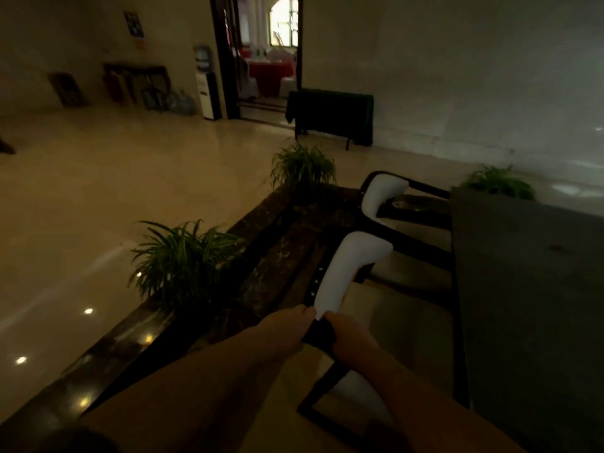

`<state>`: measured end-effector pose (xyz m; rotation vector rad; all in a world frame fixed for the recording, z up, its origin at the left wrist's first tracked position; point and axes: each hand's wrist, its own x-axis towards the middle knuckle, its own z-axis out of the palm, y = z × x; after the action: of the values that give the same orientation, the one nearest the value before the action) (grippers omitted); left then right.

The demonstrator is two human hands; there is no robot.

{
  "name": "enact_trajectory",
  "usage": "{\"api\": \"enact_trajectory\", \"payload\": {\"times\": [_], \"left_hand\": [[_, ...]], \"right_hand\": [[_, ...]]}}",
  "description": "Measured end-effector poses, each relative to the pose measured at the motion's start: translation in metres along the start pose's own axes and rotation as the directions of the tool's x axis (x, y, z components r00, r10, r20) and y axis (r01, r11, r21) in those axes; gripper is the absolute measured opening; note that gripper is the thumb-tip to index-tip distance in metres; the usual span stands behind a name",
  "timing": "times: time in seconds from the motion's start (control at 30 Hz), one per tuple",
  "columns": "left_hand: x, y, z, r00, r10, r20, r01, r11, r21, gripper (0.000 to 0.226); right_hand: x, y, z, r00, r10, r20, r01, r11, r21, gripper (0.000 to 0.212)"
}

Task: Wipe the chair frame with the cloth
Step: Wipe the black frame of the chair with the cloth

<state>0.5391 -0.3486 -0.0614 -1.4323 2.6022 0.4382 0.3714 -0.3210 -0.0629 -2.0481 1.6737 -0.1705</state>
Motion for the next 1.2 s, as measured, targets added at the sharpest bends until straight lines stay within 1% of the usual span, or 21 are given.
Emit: {"api": "enact_trajectory", "payload": {"times": [0.1, 0.13, 0.2, 0.27, 0.33, 0.37, 0.4, 0.47, 0.5, 0.53, 0.57, 0.6, 0.7, 0.83, 0.93, 0.97, 1.07, 1.13, 1.2], "left_hand": [[0.016, -0.03, 0.012, 0.998, 0.062, -0.011, -0.062, 0.998, 0.01, 0.047], [0.022, -0.038, 0.018, 0.997, 0.075, 0.004, -0.075, 0.997, 0.019, 0.047], [0.036, -0.052, 0.031, 0.997, 0.071, 0.011, -0.071, 0.997, 0.016, 0.048], [0.048, -0.063, 0.038, 0.997, 0.081, 0.007, -0.081, 0.997, 0.018, 0.055], [0.063, -0.077, 0.047, 0.985, 0.154, 0.072, -0.161, 0.982, 0.098, 0.066], [0.071, -0.085, 0.05, 0.976, 0.191, 0.103, -0.203, 0.971, 0.127, 0.069], [0.081, -0.091, 0.052, 0.971, 0.198, 0.135, -0.216, 0.967, 0.137, 0.07], [0.101, -0.102, 0.054, 0.957, 0.211, 0.2, -0.245, 0.955, 0.165, 0.067], [0.111, -0.107, 0.056, 0.949, 0.213, 0.233, -0.256, 0.95, 0.177, 0.065], [0.119, -0.11, 0.057, 0.944, 0.213, 0.251, -0.264, 0.946, 0.187, 0.065], [0.128, -0.114, 0.059, 0.941, 0.211, 0.265, -0.265, 0.946, 0.188, 0.068], [0.139, -0.118, 0.062, 0.937, 0.206, 0.282, -0.263, 0.948, 0.182, 0.071], [0.162, -0.131, 0.073, 0.933, 0.17, 0.318, -0.22, 0.967, 0.128, 0.073], [0.189, -0.152, 0.094, 0.915, 0.169, 0.367, -0.206, 0.977, 0.063, 0.067], [0.209, -0.172, 0.101, 0.911, 0.204, 0.358, -0.23, 0.973, 0.031, 0.065], [0.22, -0.181, 0.102, 0.91, 0.223, 0.35, -0.244, 0.97, 0.016, 0.065], [0.256, -0.198, 0.09, 0.907, 0.277, 0.316, -0.285, 0.958, -0.021, 0.059], [0.289, -0.209, 0.079, 0.896, 0.327, 0.301, -0.331, 0.943, -0.039, 0.056], [0.32, -0.217, 0.066, 0.888, 0.362, 0.284, -0.359, 0.931, -0.064, 0.054]], "right_hand": [[0.023, -0.002, 0.017, 0.998, 0.059, -0.02, -0.059, 0.998, 0.016, 0.023], [0.03, -0.001, 0.023, 0.997, 0.068, -0.025, -0.068, 0.998, 0.017, 0.024], [0.045, 0.006, 0.034, 0.995, 0.093, -0.038, -0.092, 0.996, 0.013, 0.027], [0.061, 0.014, 0.04, 0.992, 0.115, -0.054, -0.115, 0.993, 0.009, 0.03], [0.079, 0.024, 0.047, 0.991, 0.125, -0.053, -0.124, 0.992, 0.01, 0.03], [0.089, 0.029, 0.05, 0.991, 0.129, -0.043, -0.129, 0.991, 0.021, 0.031], [0.1, 0.035, 0.055, 0.99, 0.137, -0.032, -0.136, 0.99, 0.04, 0.033], [0.12, 0.045, 0.061, 0.986, 0.169, -0.001, -0.169, 0.983, 0.075, 0.042], [0.129, 0.051, 0.065, 0.981, 0.191, 0.019, -0.192, 0.978, 0.077, 0.051], [0.135, 0.054, 0.068, 0.977, 0.209, 0.038, -0.211, 0.976, 0.06, 0.06], [0.142, 0.059, 0.072, 0.972, 0.228, 0.052, -0.23, 0.972, 0.044, 0.064], [0.15, 0.064, 0.077, 0.967, 0.249, 0.054, -0.251, 0.967, 0.045, 0.063], [0.167, 0.073, 0.094, 0.953, 0.295, 0.063, -0.299, 0.953, 0.05, 0.049], [0.19, 0.079, 0.114, 0.942, 0.322, 0.095, -0.328, 0.942, 0.066, 0.047], [0.211, 0.08, 0.117, 0.942, 0.328, 0.073, -0.333, 0.94, 0.073, 0.052], [0.222, 0.082, 0.116, 0.934, 0.352, 0.063, -0.356, 0.931, 0.077, 0.051], [0.256, 0.086, 0.107, 0.904, 0.428, 0.002, -0.426, 0.897, 0.115, 0.035], [0.283, 0.094, 0.098, 0.881, 0.472, -0.027, -0.463, 0.874, 0.148, 0.034], [0.306, 0.103, 0.088, 0.873, 0.485, -0.056, -0.477, 0.871, 0.117, 0.036]]}}
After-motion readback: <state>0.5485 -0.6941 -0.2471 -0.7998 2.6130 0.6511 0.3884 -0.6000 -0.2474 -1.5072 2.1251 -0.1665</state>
